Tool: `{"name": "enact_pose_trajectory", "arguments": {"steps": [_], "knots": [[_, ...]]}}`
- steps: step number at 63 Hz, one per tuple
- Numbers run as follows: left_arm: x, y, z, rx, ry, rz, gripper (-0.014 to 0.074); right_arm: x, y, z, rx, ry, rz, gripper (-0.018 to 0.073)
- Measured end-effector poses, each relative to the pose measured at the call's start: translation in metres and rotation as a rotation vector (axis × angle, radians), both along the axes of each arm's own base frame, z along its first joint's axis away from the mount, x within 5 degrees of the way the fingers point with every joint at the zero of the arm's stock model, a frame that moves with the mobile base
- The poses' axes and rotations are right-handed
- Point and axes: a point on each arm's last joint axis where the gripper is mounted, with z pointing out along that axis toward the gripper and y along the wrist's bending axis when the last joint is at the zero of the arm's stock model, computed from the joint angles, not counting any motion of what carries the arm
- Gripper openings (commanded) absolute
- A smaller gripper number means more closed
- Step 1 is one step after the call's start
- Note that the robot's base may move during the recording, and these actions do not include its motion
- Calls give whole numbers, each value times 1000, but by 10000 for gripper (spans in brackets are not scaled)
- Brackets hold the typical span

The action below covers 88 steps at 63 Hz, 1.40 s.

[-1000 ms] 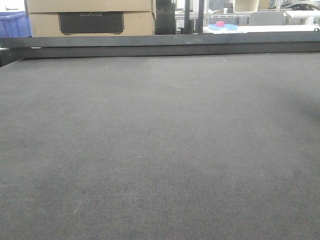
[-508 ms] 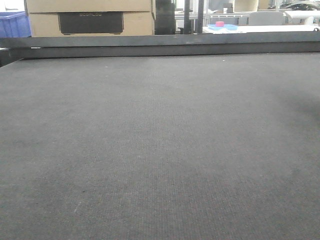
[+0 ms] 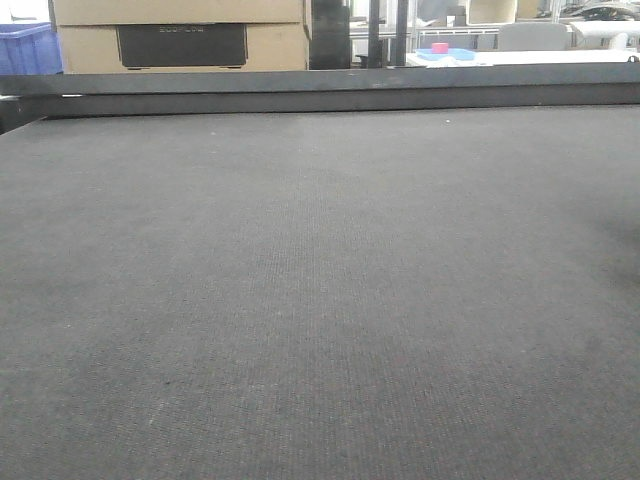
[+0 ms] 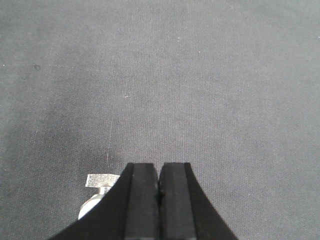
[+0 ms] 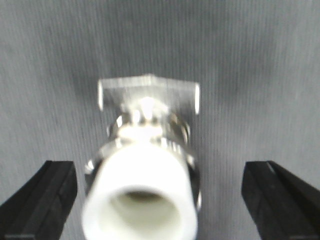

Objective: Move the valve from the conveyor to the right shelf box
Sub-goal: 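Close both grippers around the valve bodies below the silver handles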

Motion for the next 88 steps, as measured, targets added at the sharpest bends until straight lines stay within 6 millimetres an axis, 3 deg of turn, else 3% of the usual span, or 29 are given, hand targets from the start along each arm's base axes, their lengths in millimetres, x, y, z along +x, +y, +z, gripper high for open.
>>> {"name": "enact_pose_trajectory", "arguments": {"steps": [24,28,33,42,53,57,69,74,88], "knots": [[2,0,-2,2,7,-1,-111,9,0,-13,-1,20,2,532],[2,0,-2,2,7,-1,-111,9,0,-14,-2,22,7,454],[2,0,-2,2,7,-1,-111,9,0,-14,-2,19,9,276],[2,0,-2,2,6,-1,-111,10,1,-14,4,15,9,-167],[1,4,-2,55,10,4,-103,10,1,-14,4,15,9,-162],[1,10,-2,75,24,42,-41,10,1,-14,4,15,9,-162],[4,29,-11,77,134,129,400,11,1,-14,11,7,6,-162],[10,29,-18,84,175,99,526,11,2,-14,17,2,3,-162],[28,28,-52,122,372,-2,501,12,3,-14,27,-7,-1,-162]]}}
